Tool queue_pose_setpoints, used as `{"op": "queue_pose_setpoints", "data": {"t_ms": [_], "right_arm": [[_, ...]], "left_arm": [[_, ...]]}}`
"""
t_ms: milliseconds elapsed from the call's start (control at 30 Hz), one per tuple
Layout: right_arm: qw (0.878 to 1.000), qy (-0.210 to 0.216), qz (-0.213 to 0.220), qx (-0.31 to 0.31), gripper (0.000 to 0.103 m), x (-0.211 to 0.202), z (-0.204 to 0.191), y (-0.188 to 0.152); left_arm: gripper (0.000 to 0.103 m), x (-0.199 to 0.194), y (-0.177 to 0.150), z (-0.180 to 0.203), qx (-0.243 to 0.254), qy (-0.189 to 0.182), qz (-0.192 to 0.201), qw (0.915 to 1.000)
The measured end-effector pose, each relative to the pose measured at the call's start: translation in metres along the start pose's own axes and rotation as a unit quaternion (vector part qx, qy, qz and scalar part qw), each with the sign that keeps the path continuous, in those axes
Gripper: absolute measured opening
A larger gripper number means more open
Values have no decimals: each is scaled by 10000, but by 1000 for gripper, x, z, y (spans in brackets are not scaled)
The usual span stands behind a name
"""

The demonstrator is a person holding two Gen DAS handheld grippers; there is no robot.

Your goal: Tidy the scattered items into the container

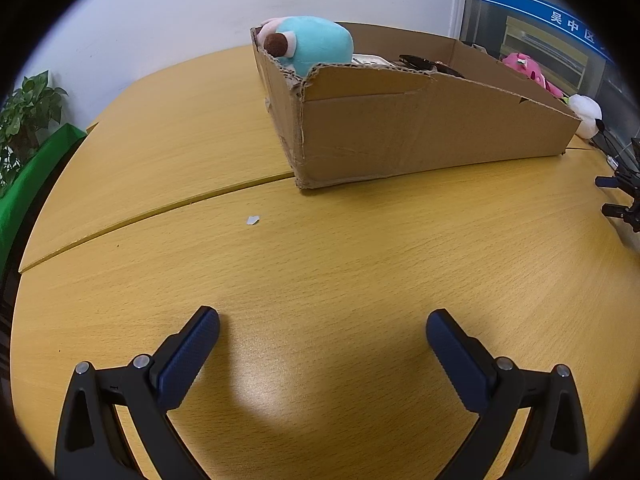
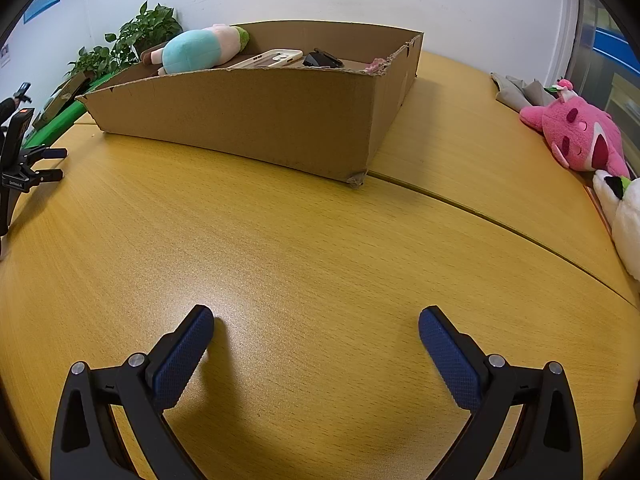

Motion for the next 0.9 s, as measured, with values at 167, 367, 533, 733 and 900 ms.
{"op": "queue_pose_setpoints", "data": {"t_ms": [167,367,533,733,900], "right_arm": [[10000,0,0,-1,103,0,0,0],[10000,1,0,-2,103,0,0,0],[10000,2,-1,-4,103,0,0,0],[10000,3,-1,-5,103,0,1,0],[10000,3,-8,-4,103,0,1,0]], "left_arm": [[103,0,0,0,0,-1,-2,10000],[103,0,0,0,0,-1,-3,10000],[103,0,0,0,1,-2,-4,10000],[103,0,0,0,2,-1,-6,10000],[103,2,1,1,-4,2,3,10000]]}}
Point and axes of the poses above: each gripper's, at about its wrist camera, not at the fingertips, and x roughly the way its jaws point, z to its right, y to its top, the point moved 5 cm from there along x, roughly the way its jaws point, and after that the axes turned 7 degrees about -x, right-handed, at the moved point
